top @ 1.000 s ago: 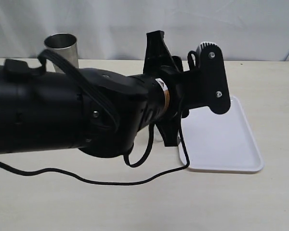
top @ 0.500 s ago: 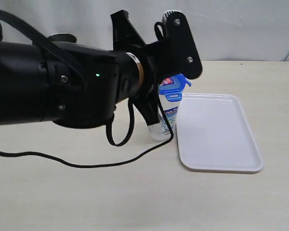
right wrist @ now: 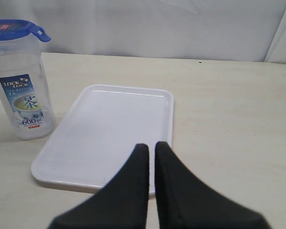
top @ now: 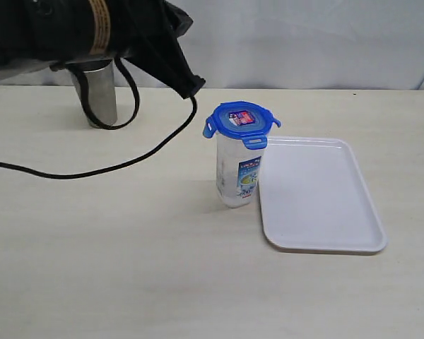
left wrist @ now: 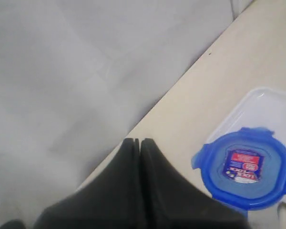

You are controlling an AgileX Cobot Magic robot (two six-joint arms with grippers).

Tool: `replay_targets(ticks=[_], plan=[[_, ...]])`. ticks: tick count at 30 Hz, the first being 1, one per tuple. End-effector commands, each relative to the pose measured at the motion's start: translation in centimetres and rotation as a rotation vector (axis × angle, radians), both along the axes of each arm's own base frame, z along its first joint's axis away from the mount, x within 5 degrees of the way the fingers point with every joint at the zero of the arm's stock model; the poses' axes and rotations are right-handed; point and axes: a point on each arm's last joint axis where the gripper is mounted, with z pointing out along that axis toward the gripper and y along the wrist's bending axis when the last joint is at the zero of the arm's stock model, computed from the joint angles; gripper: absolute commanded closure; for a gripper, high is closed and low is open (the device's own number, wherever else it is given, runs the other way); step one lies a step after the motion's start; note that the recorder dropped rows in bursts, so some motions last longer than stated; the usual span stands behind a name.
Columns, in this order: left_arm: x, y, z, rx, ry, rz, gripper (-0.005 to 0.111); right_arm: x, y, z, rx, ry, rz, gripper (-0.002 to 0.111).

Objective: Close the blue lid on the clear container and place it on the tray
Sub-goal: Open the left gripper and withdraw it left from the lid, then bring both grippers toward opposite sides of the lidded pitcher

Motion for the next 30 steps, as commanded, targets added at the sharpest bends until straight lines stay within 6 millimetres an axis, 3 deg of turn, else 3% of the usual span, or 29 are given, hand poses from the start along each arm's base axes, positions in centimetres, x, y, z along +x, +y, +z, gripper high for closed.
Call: replay_targets(ticks=[1, 3, 6, 10, 14, 30], plan=[[-0.1, 1.0, -2.2, -0.119, 0.021, -0.131, 0.107, 0.0, -0.1, 0.0, -0.007, -0.006, -0.005, 0.104], [-0.1, 1.8, -3.4, -0.178, 0.038, -0.174, 0.107, 0.0, -0.1, 0.0, -0.007, -0.006, -0.005, 0.104], [0.5, 4.6, -4.7, -0.3, 0.04, -0.21, 0.107, 0.0, -0.1, 0.0, -0.007, -0.006, -0.005, 0.104], [0.8, 7.8, -5.6, -0.392, 0.013, -0.24, 0.107, 0.0, -0.1, 0.0, -0.007, -0.006, -0.005, 0.104], [1.0, 9.6, -6.5, -0.447, -0.001, -0.304, 0.107, 0.0, -0.1, 0.0, -0.007, -0.006, -0.005, 0.104], [1.4, 9.5, -7.5, -0.471, 0.009, -0.353, 0.107, 0.0, -0.1, 0.0, -0.041, -0.004, 0.003, 0.104]])
